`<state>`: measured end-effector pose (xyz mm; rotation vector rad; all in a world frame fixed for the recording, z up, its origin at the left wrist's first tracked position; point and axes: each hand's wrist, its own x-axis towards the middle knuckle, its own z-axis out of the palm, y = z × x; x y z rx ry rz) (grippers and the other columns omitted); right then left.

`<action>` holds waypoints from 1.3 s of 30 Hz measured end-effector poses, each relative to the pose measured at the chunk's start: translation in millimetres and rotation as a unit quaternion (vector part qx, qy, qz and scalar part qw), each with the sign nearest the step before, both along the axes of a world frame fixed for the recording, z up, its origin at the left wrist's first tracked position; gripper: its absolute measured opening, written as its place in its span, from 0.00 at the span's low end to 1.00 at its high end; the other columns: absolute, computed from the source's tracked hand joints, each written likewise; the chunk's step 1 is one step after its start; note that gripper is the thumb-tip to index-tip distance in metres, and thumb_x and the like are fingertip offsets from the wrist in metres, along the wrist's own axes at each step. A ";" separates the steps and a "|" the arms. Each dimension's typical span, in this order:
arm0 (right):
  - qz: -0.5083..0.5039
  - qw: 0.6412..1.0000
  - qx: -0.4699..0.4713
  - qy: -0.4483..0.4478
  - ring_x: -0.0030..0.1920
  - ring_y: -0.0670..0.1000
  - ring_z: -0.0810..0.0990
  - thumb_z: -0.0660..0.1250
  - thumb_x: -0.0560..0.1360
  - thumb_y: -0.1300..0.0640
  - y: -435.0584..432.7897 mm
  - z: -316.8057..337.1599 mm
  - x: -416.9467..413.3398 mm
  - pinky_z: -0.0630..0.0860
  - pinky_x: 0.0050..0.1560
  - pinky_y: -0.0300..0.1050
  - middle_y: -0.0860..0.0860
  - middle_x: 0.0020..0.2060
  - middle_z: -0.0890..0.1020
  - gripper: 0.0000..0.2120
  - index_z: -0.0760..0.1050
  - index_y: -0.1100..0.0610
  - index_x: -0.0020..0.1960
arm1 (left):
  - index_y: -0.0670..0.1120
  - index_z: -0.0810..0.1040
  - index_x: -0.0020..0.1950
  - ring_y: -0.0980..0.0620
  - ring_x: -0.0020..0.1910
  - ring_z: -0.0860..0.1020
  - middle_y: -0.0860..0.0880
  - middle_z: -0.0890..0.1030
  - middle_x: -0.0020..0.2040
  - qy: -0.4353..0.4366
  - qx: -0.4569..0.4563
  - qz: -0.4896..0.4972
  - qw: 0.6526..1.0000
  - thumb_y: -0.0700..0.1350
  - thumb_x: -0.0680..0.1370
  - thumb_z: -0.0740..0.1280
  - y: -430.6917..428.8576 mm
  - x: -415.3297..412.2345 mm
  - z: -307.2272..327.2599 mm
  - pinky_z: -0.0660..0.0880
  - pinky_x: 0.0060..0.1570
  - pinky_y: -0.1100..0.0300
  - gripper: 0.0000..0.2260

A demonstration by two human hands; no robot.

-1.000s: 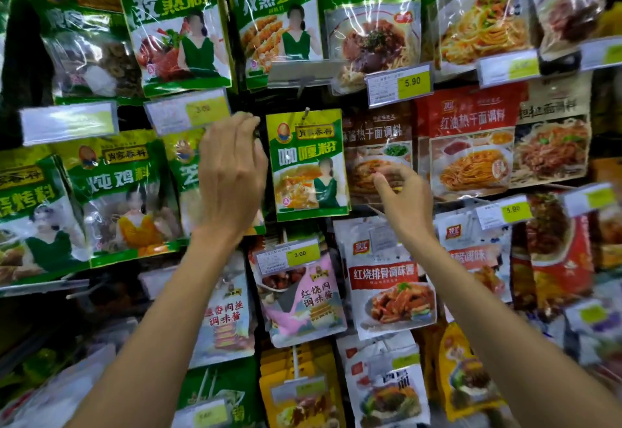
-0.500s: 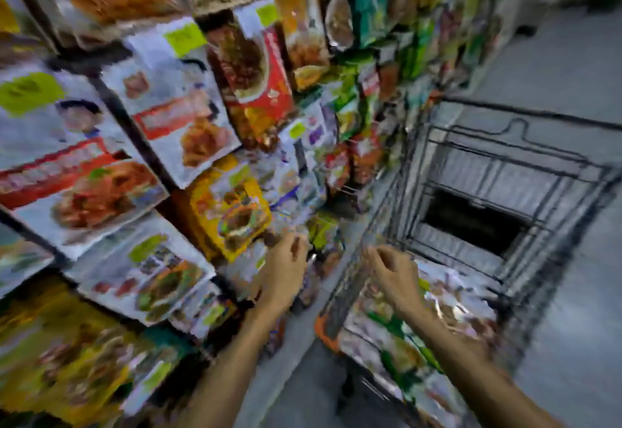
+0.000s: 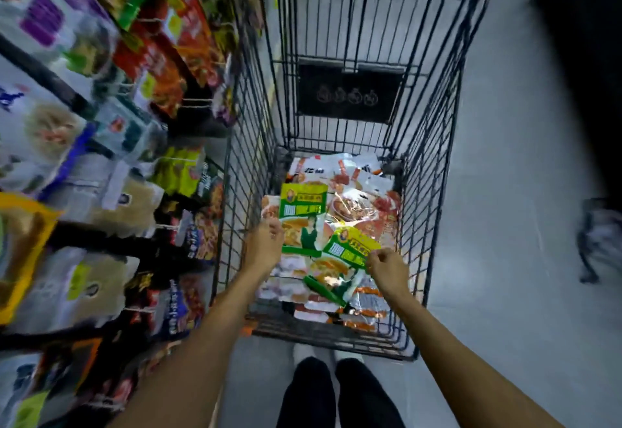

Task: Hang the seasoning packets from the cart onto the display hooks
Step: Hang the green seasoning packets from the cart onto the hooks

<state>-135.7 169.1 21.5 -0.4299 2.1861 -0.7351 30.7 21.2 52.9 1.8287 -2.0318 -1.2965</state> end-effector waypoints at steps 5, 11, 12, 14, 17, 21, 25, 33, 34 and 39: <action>-0.046 0.994 0.076 -0.066 0.32 0.52 0.70 0.62 0.81 0.55 3.4 -69.7 12.0 0.62 0.32 0.43 0.57 0.33 0.72 0.15 0.66 0.63 0.40 | 0.40 0.72 0.49 0.46 0.42 0.73 0.40 0.75 0.43 -0.040 0.021 -0.009 0.999 0.38 0.79 0.63 -23.4 -12.0 -65.5 0.67 0.38 0.54 0.02; -0.159 0.971 0.124 -0.131 0.65 0.61 0.73 0.71 0.75 0.49 -9.7 -117.1 31.0 0.71 0.60 0.50 0.64 0.66 0.72 0.35 0.62 0.71 0.69 | 0.33 0.73 0.60 0.43 0.51 0.76 0.37 0.77 0.56 -0.050 0.057 0.007 0.997 0.42 0.76 0.70 -38.8 -28.0 -118.2 0.68 0.41 0.60 0.18; -0.183 0.965 0.126 -0.137 0.66 0.61 0.72 0.72 0.74 0.49 -13.5 -120.9 33.3 0.71 0.62 0.50 0.63 0.67 0.71 0.38 0.59 0.71 0.71 | 0.34 0.72 0.63 0.41 0.57 0.75 0.36 0.76 0.60 -0.052 0.059 0.013 0.997 0.43 0.75 0.71 -39.7 -31.4 -123.0 0.72 0.48 0.56 0.21; -0.221 0.955 0.127 -0.148 0.68 0.62 0.69 0.73 0.73 0.50 -18.7 -126.7 37.5 0.69 0.66 0.53 0.64 0.69 0.68 0.42 0.53 0.71 0.72 | 0.36 0.71 0.65 0.39 0.63 0.71 0.36 0.73 0.63 -0.056 0.054 0.028 0.997 0.43 0.73 0.72 -41.3 -35.9 -129.3 0.71 0.59 0.51 0.24; -0.264 0.946 0.129 -0.137 0.65 0.63 0.72 0.75 0.71 0.53 -21.5 -135.6 40.6 0.72 0.64 0.56 0.65 0.65 0.72 0.38 0.57 0.69 0.69 | 0.36 0.70 0.66 0.38 0.65 0.70 0.36 0.73 0.64 -0.071 0.057 0.045 0.995 0.42 0.71 0.75 -47.2 -39.5 -132.4 0.71 0.61 0.49 0.27; -0.333 0.926 0.116 -0.136 0.61 0.63 0.75 0.76 0.70 0.55 -22.7 -138.7 42.7 0.75 0.60 0.54 0.65 0.60 0.75 0.35 0.60 0.68 0.65 | 0.37 0.71 0.58 0.43 0.54 0.77 0.38 0.74 0.64 -0.083 0.095 0.100 0.987 0.44 0.69 0.77 -54.6 -42.1 -125.8 0.75 0.49 0.58 0.24; -0.323 0.934 0.096 -0.120 0.43 0.56 0.78 0.75 0.71 0.53 -21.5 -132.9 45.0 0.75 0.32 0.40 0.57 0.42 0.80 0.15 0.73 0.61 0.47 | 0.38 0.76 0.54 0.51 0.42 0.74 0.40 0.80 0.57 -0.022 0.124 0.126 0.984 0.39 0.66 0.79 -58.6 -37.7 -123.9 0.71 0.38 0.67 0.20; -0.289 0.934 -0.004 -0.210 0.47 0.56 0.78 0.65 0.79 0.57 -25.2 -100.8 42.9 0.80 0.43 0.51 0.57 0.48 0.77 0.07 0.69 0.60 0.52 | 0.40 0.73 0.63 0.46 0.54 0.78 0.44 0.80 0.57 0.064 0.187 0.107 0.974 0.36 0.71 0.74 -58.6 -35.3 -99.4 0.75 0.54 0.54 0.22; -0.277 0.938 -0.009 -0.209 0.51 0.57 0.78 0.64 0.80 0.58 -26.3 -95.8 42.2 0.79 0.49 0.53 0.58 0.51 0.77 0.07 0.69 0.60 0.54 | 0.41 0.74 0.61 0.47 0.51 0.78 0.45 0.79 0.55 0.069 0.174 0.103 0.977 0.34 0.71 0.73 -57.5 -33.7 -94.2 0.76 0.51 0.56 0.19; -0.241 0.952 -0.072 -0.174 0.58 0.59 0.77 0.62 0.80 0.60 -35.6 -51.9 27.8 0.75 0.59 0.58 0.58 0.55 0.78 0.09 0.72 0.59 0.59 | 0.39 0.77 0.56 0.52 0.40 0.77 0.46 0.79 0.47 0.089 0.100 0.076 0.988 0.33 0.72 0.71 -56.4 -22.0 -37.5 0.72 0.30 0.70 0.13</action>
